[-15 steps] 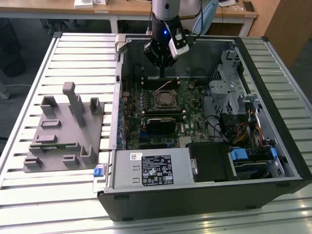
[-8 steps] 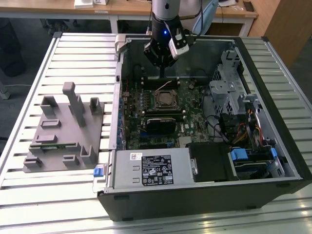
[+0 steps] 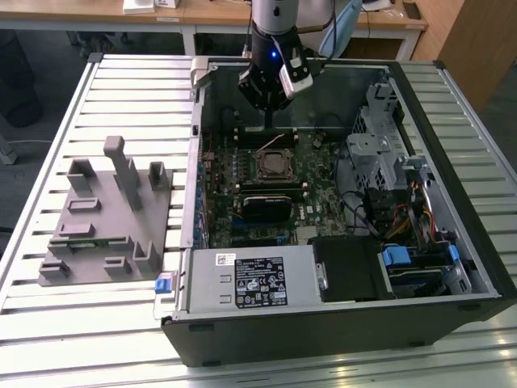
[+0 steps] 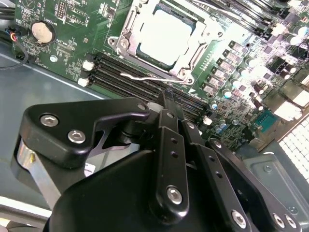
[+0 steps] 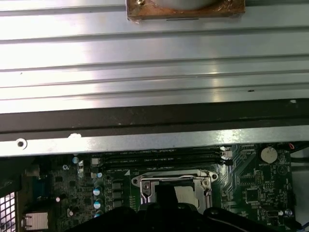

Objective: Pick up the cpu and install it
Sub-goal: 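Install the first cpu locking lever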

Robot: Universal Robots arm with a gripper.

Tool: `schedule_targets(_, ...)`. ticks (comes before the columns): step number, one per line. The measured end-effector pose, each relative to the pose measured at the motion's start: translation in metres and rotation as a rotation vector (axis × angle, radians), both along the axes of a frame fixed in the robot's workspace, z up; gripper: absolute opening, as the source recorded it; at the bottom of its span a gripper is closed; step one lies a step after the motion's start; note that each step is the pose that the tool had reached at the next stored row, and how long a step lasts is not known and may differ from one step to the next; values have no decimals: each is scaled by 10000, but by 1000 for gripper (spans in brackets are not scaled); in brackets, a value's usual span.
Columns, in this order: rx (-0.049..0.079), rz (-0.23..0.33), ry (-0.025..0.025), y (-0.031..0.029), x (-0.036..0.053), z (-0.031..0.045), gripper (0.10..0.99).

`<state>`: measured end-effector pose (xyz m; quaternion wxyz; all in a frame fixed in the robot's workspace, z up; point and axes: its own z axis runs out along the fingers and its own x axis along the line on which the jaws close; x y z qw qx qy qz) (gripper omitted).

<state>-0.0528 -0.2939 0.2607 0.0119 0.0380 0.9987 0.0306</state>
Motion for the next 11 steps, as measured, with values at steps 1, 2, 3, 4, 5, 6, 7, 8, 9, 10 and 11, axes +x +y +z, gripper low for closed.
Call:
schedule_targets(1,0,0,0,0,0,-2,106)
schedule_targets(2,4,0,-3,0,0,-6,106)
schedule_targets(3,4,1,-2,0,0,-13,106)
schedule_targets(4,1,1,-1,0,0,-20,106)
schedule_targets(5,1,1,0,0,0,-30,106)
schedule_targets(6,2,1,-1,0,0,-38,106)
schedule_targets(7,2,1,-1,0,0,-45,106)
schedule_targets(8,2,1,-1,0,0,-50,106)
schedule_targets(9,1,1,0,0,0,-53,106)
schedule_targets(10,0,1,1,0,0,-55,106)
schedule_targets(11,-1,1,2,-1,0,-55,106)
